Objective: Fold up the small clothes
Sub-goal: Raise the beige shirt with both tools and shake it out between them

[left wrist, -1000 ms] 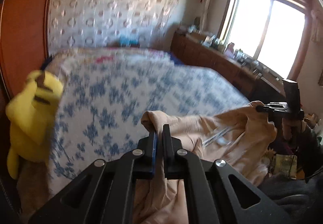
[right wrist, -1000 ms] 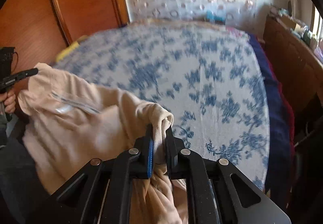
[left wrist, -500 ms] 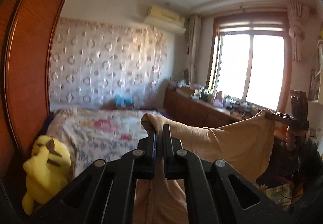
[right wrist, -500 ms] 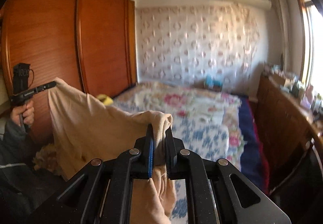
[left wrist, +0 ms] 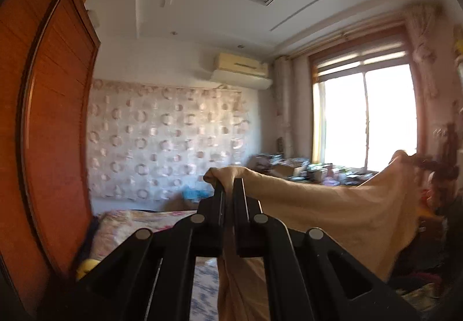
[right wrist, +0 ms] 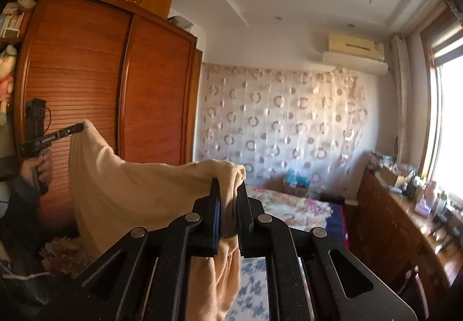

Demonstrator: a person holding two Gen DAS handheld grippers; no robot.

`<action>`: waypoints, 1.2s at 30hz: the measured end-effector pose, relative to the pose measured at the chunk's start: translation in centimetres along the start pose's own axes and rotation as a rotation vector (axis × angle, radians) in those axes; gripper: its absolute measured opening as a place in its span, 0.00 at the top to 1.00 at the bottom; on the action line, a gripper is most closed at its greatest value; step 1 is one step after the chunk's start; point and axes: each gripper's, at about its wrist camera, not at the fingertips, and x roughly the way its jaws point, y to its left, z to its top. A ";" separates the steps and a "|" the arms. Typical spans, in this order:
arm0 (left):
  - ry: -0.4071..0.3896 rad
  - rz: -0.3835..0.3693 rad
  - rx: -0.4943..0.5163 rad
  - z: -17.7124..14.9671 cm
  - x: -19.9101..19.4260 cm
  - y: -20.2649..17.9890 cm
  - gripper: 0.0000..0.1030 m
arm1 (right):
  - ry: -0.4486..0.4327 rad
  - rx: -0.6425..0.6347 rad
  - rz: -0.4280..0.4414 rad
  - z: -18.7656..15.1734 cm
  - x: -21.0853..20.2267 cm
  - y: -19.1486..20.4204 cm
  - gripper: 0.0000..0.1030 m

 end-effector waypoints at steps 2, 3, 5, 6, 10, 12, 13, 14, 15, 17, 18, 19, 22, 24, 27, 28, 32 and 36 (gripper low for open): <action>0.040 0.029 -0.001 0.1 2.8 0.9 0.98 | 0.020 -0.020 -0.035 1.3 2.5 -1.0 0.94; 0.062 0.059 0.007 -0.1 4.7 1.5 0.98 | 0.033 -0.019 -0.046 1.7 3.9 -1.8 0.94; 0.111 0.101 0.019 -1.1 8.4 2.7 0.98 | 0.066 -0.016 -0.071 2.0 6.7 -3.1 0.94; 0.135 0.118 0.021 -1.8 10.1 3.2 0.98 | 0.086 -0.019 -0.084 1.8 8.5 -4.0 0.94; 0.251 0.157 0.024 -7.0 18.0 5.2 0.98 | 0.213 -0.001 -0.139 -0.9 18.1 -8.4 0.94; 0.313 0.176 0.024 -10.1 21.7 6.0 0.98 | 0.267 0.002 -0.155 -3.4 22.4 -10.1 0.94; 0.349 0.179 0.024 -11.9 23.7 6.7 0.98 | 0.285 0.002 -0.155 -4.5 24.1 -10.8 0.94; 0.381 0.185 0.023 -13.7 25.4 7.5 0.98 | 0.306 0.002 -0.163 -5.9 25.9 -11.5 0.94; 0.408 0.187 0.025 -14.9 26.8 7.6 0.98 | 0.330 0.011 -0.171 -7.5 28.0 -12.2 0.94; 0.471 0.187 0.024 -17.5 29.5 8.3 0.98 | 0.379 0.045 -0.175 -10.7 31.9 -13.6 0.94; 0.503 0.183 0.018 -18.9 31.0 8.5 0.98 | 0.405 0.064 -0.177 -12.4 33.9 -14.2 0.94; 0.528 0.179 0.013 -20.2 32.2 8.9 0.98 | 0.430 0.080 -0.173 -14.2 35.8 -14.8 0.94; 0.581 0.175 0.001 -22.2 34.8 9.5 0.98 | 0.494 0.103 -0.162 -17.4 40.0 -16.0 0.94; 0.622 0.162 -0.012 -23.5 36.3 9.8 0.97 | 0.529 0.113 -0.158 -19.4 42.0 -16.6 0.94; 0.676 0.134 -0.020 -24.9 37.7 10.1 0.95 | 0.588 0.132 -0.155 -22.0 44.6 -17.6 0.94; 0.692 0.127 -0.015 -25.4 38.2 10.1 0.94 | 0.614 0.133 -0.154 -23.2 45.6 -18.1 0.94; 0.733 0.107 -0.012 -26.0 39.9 11.1 0.93 | 0.671 0.163 -0.157 -25.9 47.7 -19.1 0.94; 0.780 0.061 -0.008 -27.0 40.3 11.2 0.80 | 0.711 0.201 -0.157 -28.1 48.6 -19.6 0.93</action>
